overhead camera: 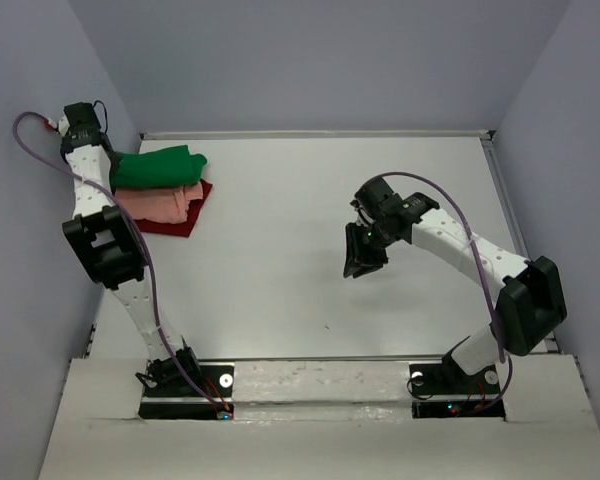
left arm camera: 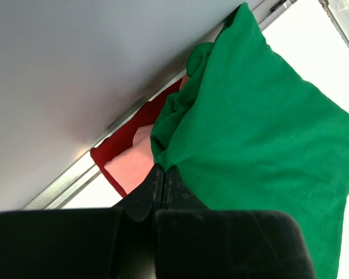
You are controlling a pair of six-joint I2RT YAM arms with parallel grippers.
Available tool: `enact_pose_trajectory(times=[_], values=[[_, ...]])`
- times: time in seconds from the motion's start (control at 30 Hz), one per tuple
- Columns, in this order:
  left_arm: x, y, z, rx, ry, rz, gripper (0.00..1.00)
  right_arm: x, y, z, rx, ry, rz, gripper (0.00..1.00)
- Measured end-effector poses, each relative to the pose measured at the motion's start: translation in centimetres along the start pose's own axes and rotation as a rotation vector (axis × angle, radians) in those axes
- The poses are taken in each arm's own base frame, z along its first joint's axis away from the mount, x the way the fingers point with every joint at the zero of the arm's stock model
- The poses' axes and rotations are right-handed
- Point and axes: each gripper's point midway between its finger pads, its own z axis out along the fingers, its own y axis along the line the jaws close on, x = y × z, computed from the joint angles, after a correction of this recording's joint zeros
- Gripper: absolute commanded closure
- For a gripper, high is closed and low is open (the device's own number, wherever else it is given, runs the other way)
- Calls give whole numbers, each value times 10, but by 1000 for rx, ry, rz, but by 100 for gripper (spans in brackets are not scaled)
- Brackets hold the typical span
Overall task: Fold and stack the t-shirts
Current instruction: Put the neatly folded tshirt into the corner of the board with the left arm
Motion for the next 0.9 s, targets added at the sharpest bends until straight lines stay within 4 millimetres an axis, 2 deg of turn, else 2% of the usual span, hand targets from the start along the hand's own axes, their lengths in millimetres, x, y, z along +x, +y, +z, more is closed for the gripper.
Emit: enact_pose_trajectory(times=[0.1,0.13,0.17,0.2,0.3,0.37,0.4,0.5,0.7,0.73,0.8,0.9], values=[[1,1,0,-7,0,4,98,0,0,0,-2,0,0,66],[1,1,1,-9,1,5,89,0,0,0,-2,0,0,66],[2,2,2,-12,-2,5,73,0,0,0,-2,0,-1,65],[2,3,4,-15,-5,5,46,0,1,0,-3,-1,-1,65],[7,6,11,-29,-10,7,28,-1,2,0,-9,-3,-2,63],[15,10,15,-38,-3,10,20,-2,4,1,-22,-6,-6,62],[19,11,17,-41,5,11,11,-4,6,1,-30,-11,-9,62],[30,12,17,-53,25,15,4,-9,10,7,-45,0,-10,61],[34,-2,2,-47,14,11,1,-43,31,38,-89,34,-20,60],[32,-5,-4,-45,5,11,1,-50,35,41,-98,41,-24,60],[28,-11,-17,-43,-21,14,1,-76,54,47,-143,20,-58,61],[17,-24,-45,-14,-73,20,1,-97,74,49,-200,6,-92,61]])
